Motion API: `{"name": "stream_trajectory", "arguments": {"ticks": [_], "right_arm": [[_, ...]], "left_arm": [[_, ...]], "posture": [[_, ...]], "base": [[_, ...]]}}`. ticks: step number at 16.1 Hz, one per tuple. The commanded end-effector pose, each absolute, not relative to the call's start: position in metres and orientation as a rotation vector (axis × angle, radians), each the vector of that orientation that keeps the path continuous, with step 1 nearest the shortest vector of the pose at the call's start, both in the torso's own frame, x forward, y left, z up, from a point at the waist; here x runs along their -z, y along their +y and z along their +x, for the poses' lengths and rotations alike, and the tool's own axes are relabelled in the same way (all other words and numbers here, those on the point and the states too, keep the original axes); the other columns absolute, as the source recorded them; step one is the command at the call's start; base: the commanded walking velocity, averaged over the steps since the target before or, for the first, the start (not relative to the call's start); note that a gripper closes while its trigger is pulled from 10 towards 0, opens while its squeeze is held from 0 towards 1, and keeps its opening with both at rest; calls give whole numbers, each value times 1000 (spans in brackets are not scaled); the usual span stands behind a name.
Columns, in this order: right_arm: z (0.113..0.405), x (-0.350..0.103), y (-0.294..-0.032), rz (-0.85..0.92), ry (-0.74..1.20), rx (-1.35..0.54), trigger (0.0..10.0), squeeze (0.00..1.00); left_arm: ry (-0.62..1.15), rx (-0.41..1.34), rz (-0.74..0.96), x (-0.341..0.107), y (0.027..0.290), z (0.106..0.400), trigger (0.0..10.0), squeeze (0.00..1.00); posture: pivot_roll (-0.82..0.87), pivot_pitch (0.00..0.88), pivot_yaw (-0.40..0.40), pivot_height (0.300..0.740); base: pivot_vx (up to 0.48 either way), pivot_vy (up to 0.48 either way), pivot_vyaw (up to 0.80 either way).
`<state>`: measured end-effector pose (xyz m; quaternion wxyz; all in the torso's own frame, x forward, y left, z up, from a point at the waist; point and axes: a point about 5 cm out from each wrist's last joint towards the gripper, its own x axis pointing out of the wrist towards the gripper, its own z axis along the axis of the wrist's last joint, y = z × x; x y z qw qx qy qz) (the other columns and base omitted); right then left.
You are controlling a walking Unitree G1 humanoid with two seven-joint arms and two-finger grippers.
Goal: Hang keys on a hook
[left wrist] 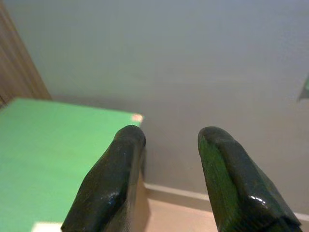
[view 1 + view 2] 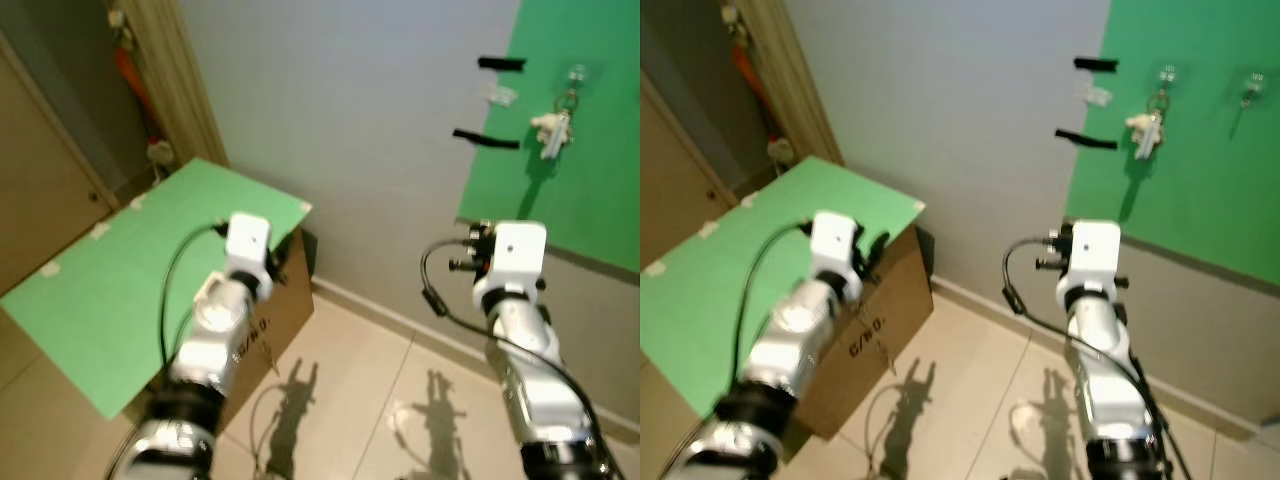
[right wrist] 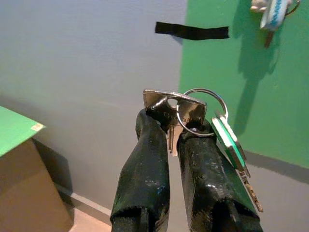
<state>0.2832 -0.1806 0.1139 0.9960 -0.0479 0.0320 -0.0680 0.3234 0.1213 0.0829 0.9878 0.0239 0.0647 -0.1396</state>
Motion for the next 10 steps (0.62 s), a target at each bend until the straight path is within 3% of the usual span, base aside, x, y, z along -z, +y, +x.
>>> {"name": "stream_trajectory", "arguments": {"ticks": [1, 7, 10], "right_arm": [[282, -112, -177, -107, 53, 132, 0, 0], [283, -116, -180, -116, 29, 127, 0, 0], [282, -114, -179, -119, 37, 109, 0, 0]], "left_arm": [[96, 283, 45, -92, 118, 326, 10000, 0], [55, 291, 38, -103, 116, 333, 10000, 0], [53, 337, 40, -103, 108, 331, 10000, 0]], "posture": [[-208, 0, 81, 736], [-216, 0, 67, 736], [-219, 0, 67, 736]], "base": [[0, 0, 0], [0, 0, 0], [0, 0, -702]]}}
